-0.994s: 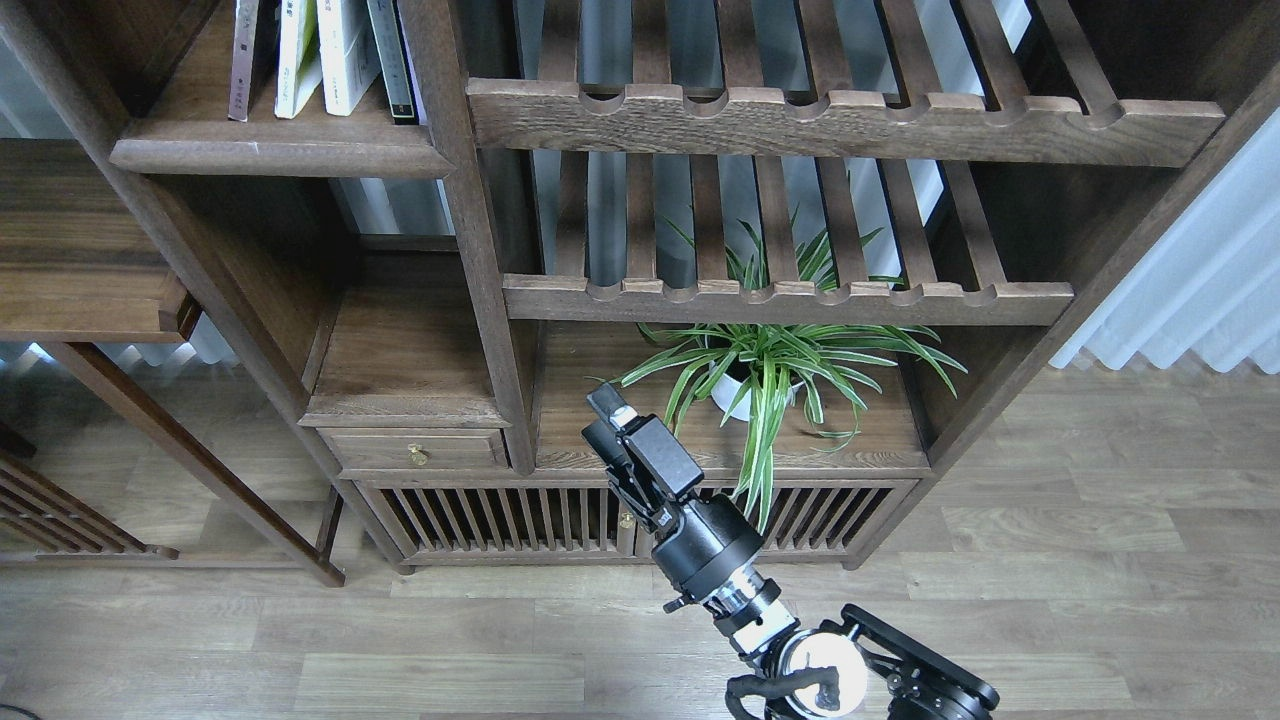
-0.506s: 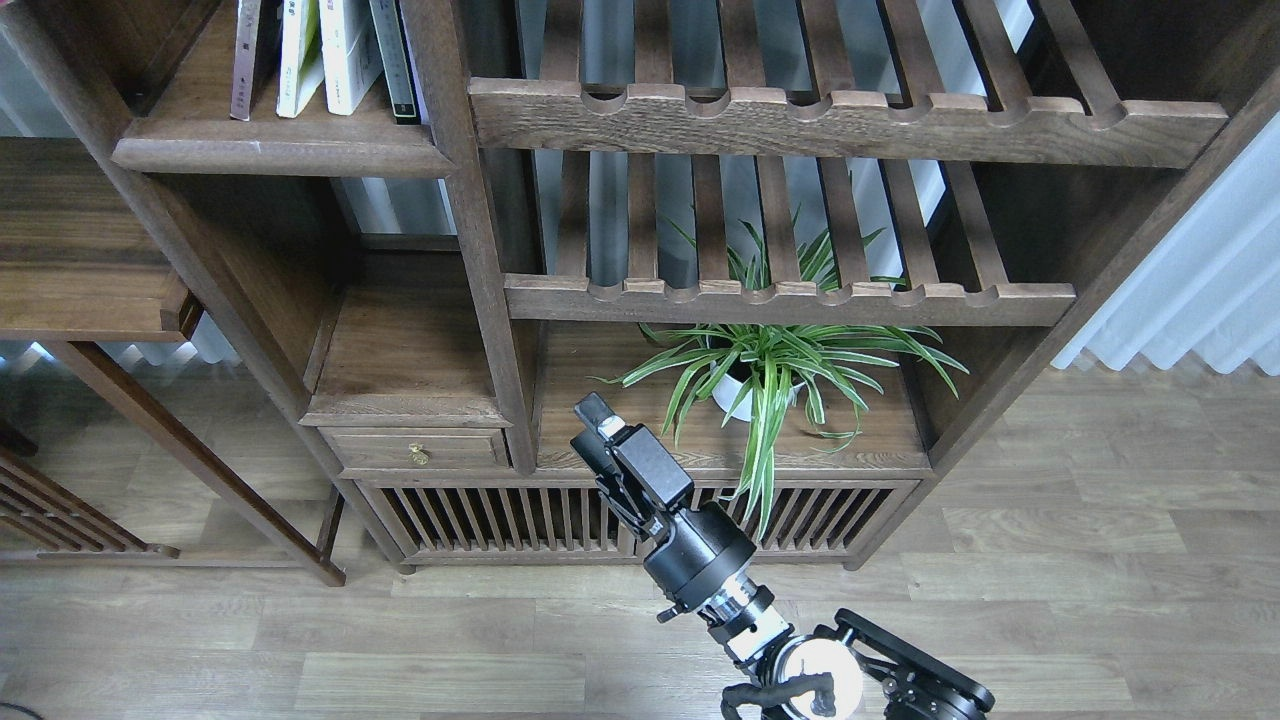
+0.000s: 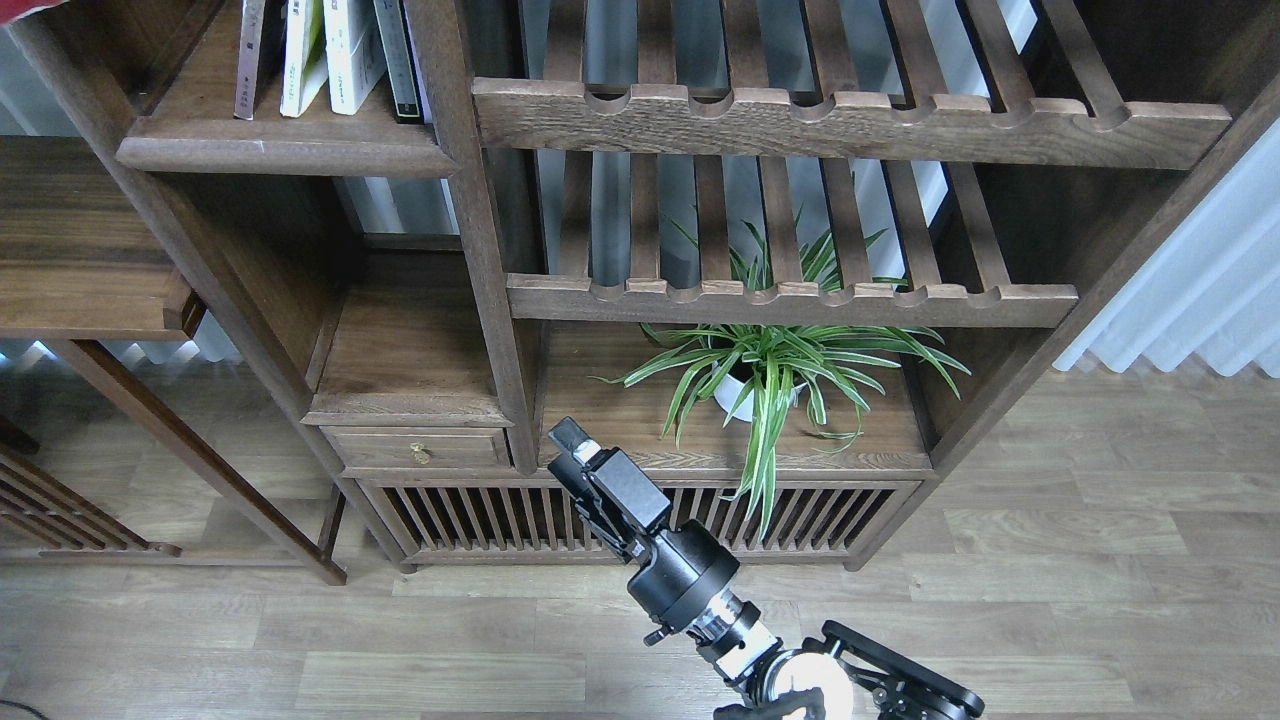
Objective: Organize books on shelf
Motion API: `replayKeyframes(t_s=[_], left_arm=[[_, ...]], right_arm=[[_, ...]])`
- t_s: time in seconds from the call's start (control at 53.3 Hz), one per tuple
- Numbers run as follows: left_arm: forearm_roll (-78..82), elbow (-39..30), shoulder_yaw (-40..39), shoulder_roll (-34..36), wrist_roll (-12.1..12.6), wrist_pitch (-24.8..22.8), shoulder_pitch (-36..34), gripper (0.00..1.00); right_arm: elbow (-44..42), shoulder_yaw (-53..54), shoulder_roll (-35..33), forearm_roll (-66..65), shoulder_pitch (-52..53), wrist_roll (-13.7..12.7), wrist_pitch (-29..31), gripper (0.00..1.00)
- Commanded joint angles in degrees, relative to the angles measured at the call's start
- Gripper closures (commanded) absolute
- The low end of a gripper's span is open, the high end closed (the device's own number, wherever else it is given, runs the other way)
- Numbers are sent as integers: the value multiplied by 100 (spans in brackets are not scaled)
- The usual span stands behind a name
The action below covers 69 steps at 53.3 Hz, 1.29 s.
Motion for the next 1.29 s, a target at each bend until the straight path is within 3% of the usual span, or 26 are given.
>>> replayKeyframes(t_s=[0.0, 0.225, 0.488, 0.694, 0.825, 1.276], left_arm=[[107, 24, 112, -103, -68, 257, -167, 96], [468, 59, 139, -235, -244, 564, -167, 97], [1188, 437, 244, -718, -885, 881, -176, 97], [1469, 542, 271, -1034, -1017, 1048, -202, 97], [1549, 534, 385, -1131, -956, 1171, -264, 97], [1847, 779, 947, -1403, -1122, 1566, -940, 97]], right_arm=[[4, -9, 0, 2, -6, 0, 0, 9], [4, -45, 0, 2, 11, 0, 0, 9], [4, -45, 0, 19, 11, 0, 0, 9], [4, -45, 0, 19, 20, 0, 0, 10], [4, -45, 0, 19, 20, 0, 0, 10], [4, -62, 0, 19, 3, 0, 0, 10]])
